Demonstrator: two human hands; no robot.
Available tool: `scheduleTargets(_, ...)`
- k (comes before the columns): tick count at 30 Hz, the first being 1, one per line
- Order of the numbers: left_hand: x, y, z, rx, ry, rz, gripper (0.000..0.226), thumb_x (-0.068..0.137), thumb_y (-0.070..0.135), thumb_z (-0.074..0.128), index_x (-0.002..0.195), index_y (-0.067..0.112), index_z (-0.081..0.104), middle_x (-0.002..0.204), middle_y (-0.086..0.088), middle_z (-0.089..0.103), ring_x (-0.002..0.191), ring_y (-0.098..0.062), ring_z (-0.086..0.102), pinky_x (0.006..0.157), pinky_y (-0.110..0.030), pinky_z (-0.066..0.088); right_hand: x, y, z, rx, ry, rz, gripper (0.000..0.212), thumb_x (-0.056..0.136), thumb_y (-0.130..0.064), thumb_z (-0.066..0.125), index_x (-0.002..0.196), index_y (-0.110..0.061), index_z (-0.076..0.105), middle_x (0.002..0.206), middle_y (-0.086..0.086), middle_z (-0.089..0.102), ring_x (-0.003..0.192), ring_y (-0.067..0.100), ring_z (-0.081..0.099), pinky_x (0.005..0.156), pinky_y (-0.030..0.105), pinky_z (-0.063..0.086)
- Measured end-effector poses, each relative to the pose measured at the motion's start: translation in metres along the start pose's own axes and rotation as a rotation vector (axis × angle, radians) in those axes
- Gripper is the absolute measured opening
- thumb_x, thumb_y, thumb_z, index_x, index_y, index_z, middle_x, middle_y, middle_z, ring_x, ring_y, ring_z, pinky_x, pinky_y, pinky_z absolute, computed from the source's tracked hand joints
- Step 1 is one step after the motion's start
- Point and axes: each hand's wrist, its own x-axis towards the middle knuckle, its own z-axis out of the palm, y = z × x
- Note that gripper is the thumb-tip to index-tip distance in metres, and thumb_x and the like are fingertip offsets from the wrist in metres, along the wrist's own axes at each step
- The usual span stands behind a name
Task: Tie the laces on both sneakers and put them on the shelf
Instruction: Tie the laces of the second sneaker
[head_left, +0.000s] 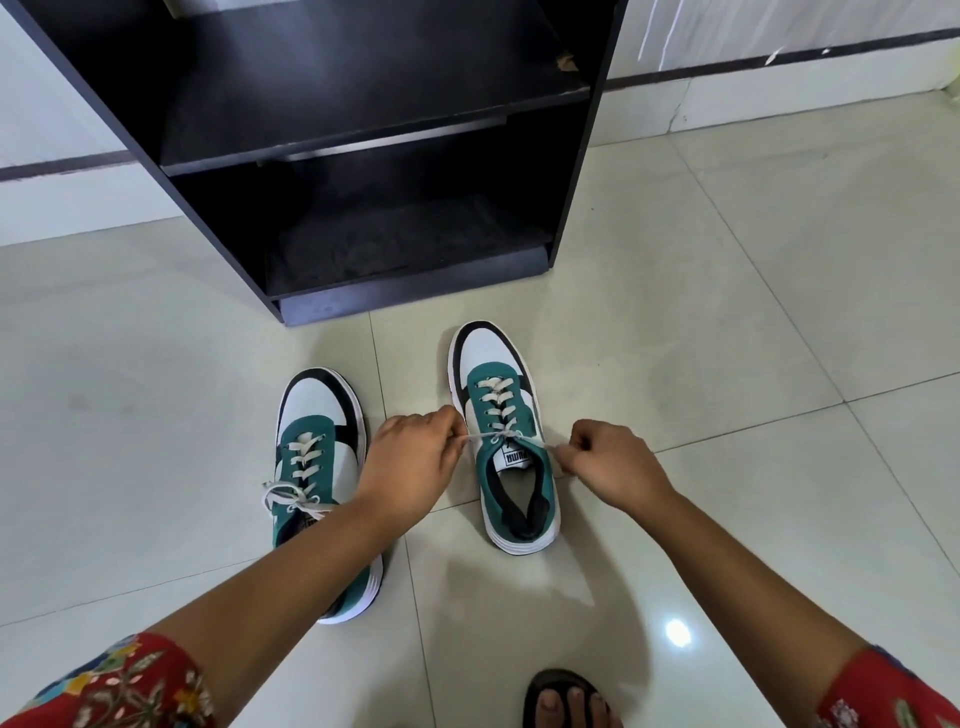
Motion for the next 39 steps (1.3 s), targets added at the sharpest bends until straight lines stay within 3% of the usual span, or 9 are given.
scheduleTargets(2, -0.001, 0.0, 0.0, -0.026, -0.01, 0.022, 0.014, 0.091, 0.029, 0.05, 0.101, 0.022, 0.057, 0.082, 0.005, 0.072, 0.078, -0.02, 0.065, 0.079, -0.028, 0.035, -0.002, -0.001, 0.0, -0.061, 0.033, -0.132, 0.013, 0.077, -0.03, 0.058, 0.088, -0.023, 0.057, 0.089, -0.003, 0.066, 0.084, 0.024, 0.06, 0.067, 0.033, 0.046)
scheduleTargets(4, -0.001, 0.002, -0.003, -0.101, -0.011, 0.017, 0.02, 0.091, 0.035, 0.051, 0.108, 0.027, 0.057, 0.083, 0.007, 0.073, 0.081, -0.013, 0.066, 0.084, -0.028, 0.036, -0.006, -0.007, 0.001, -0.032, 0.07, -0.314, 0.026, 0.078, -0.024, 0.059, 0.104, -0.024, 0.061, 0.105, -0.004, 0.065, 0.098, 0.019, 0.059, 0.08, 0.034, 0.048)
scheduleTargets(9, 0.0, 0.007, -0.005, -0.202, 0.036, 0.017, 0.022, 0.085, 0.037, 0.055, 0.096, 0.026, 0.07, 0.087, 0.007, 0.07, 0.075, -0.012, 0.068, 0.081, -0.031, 0.046, -0.006, -0.015, 0.004, 0.028, 0.2, -0.369, 0.015, 0.075, -0.033, 0.07, 0.083, -0.024, 0.06, 0.092, -0.008, 0.067, 0.09, 0.013, 0.062, 0.073, 0.032, 0.048)
scheduleTargets(13, 0.0, 0.005, -0.006, -0.196, 0.035, 0.015, 0.02, 0.085, 0.035, 0.057, 0.091, 0.023, 0.072, 0.088, 0.007, 0.07, 0.073, -0.012, 0.067, 0.077, -0.03, 0.046, 0.002, -0.014, 0.0, -0.101, 0.163, -0.555, 0.043, 0.073, -0.022, 0.063, 0.115, -0.025, 0.055, 0.129, -0.004, 0.055, 0.118, 0.015, 0.051, 0.097, 0.031, 0.044)
scheduleTargets(16, 0.001, 0.006, -0.006, -0.174, 0.042, 0.014, 0.014, 0.086, 0.03, 0.061, 0.09, 0.023, 0.071, 0.088, 0.007, 0.07, 0.073, -0.012, 0.067, 0.075, -0.028, 0.044, 0.006, -0.016, -0.001, -0.231, 0.158, -0.639, 0.02, 0.079, -0.02, 0.06, 0.097, -0.018, 0.067, 0.12, 0.0, 0.063, 0.11, 0.02, 0.058, 0.094, 0.034, 0.045)
scheduleTargets(20, 0.001, 0.006, -0.006, -0.166, 0.061, 0.016, 0.017, 0.085, 0.033, 0.059, 0.088, 0.022, 0.072, 0.086, 0.007, 0.07, 0.07, -0.013, 0.066, 0.076, -0.028, 0.042, 0.0, -0.02, -0.001, -0.206, 0.127, -0.558, 0.011, 0.086, -0.021, 0.057, 0.088, -0.013, 0.063, 0.091, 0.001, 0.066, 0.086, 0.02, 0.058, 0.069, 0.028, 0.039)
scheduleTargets(25, 0.003, 0.003, -0.005, -0.137, 0.086, 0.006, 0.02, 0.083, 0.036, 0.058, 0.083, 0.021, 0.071, 0.079, 0.008, 0.07, 0.067, -0.014, 0.064, 0.076, -0.028, 0.041, 0.001, -0.017, 0.001, -0.016, 0.045, -0.407, 0.011, 0.088, -0.026, 0.057, 0.087, -0.016, 0.062, 0.096, -0.003, 0.068, 0.088, 0.017, 0.06, 0.079, 0.038, 0.049)
scheduleTargets(30, -0.002, -0.005, 0.002, -0.129, 0.086, -0.011, 0.015, 0.085, 0.033, 0.063, 0.079, 0.021, 0.069, 0.075, 0.007, 0.07, 0.067, -0.014, 0.064, 0.074, -0.027, 0.037, 0.0, -0.009, 0.006, 0.11, 0.002, -0.287, 0.014, 0.088, -0.021, 0.057, 0.075, -0.018, 0.055, 0.091, -0.001, 0.068, 0.058, 0.014, 0.055, 0.074, 0.04, 0.052)
scheduleTargets(39, -0.002, -0.009, 0.003, -0.124, 0.081, 0.012, 0.018, 0.086, 0.035, 0.058, 0.082, 0.021, 0.069, 0.079, 0.007, 0.07, 0.069, -0.013, 0.063, 0.076, -0.028, 0.038, 0.003, -0.007, 0.008, 0.159, -0.002, -0.258, 0.017, 0.088, -0.02, 0.058, 0.071, -0.023, 0.054, 0.094, 0.003, 0.068, 0.063, 0.02, 0.058, 0.076, 0.04, 0.051)
